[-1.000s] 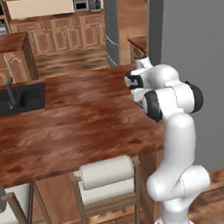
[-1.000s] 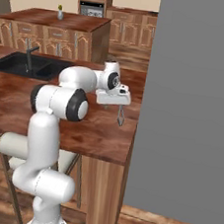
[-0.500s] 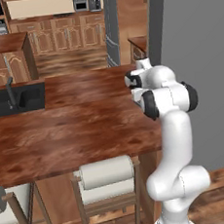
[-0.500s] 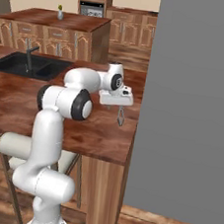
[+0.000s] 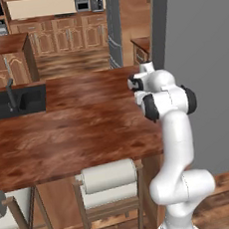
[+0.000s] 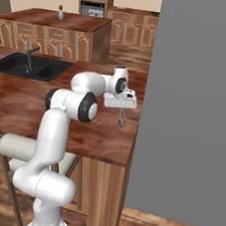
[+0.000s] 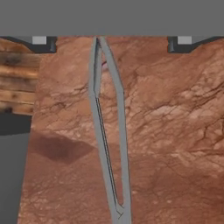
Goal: Pick up the tongs from the counter and place them near the plate next to the oven.
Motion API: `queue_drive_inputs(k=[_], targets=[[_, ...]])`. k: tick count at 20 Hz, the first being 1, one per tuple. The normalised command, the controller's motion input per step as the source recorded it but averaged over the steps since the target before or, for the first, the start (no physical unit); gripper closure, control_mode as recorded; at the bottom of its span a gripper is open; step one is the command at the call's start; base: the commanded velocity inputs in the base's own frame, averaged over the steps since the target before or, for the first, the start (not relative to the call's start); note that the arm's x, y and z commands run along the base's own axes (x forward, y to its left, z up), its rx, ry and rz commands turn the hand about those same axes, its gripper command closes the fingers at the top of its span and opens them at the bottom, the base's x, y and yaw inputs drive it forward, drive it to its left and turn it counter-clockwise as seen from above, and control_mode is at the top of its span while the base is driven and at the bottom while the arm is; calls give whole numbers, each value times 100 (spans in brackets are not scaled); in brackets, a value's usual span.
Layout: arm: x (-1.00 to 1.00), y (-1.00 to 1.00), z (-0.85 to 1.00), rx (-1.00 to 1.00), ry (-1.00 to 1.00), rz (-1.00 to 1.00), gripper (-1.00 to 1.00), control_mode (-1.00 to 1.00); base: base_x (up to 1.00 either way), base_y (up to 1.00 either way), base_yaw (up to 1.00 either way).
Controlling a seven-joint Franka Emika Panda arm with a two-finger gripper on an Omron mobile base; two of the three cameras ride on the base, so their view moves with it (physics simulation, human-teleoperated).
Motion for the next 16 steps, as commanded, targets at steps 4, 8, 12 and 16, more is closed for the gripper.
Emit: queue_drive_inputs(k=[4, 8, 12, 16], targets=[[28, -5, -22, 1, 3, 0, -100, -100, 0, 0, 0], [15, -1, -24, 0, 2, 0, -100, -100, 0, 0, 0], [-2, 0, -25, 0, 0, 0, -100, -100, 0, 0, 0], [0, 0, -20, 0, 0, 0, -100, -100, 0, 0, 0]])
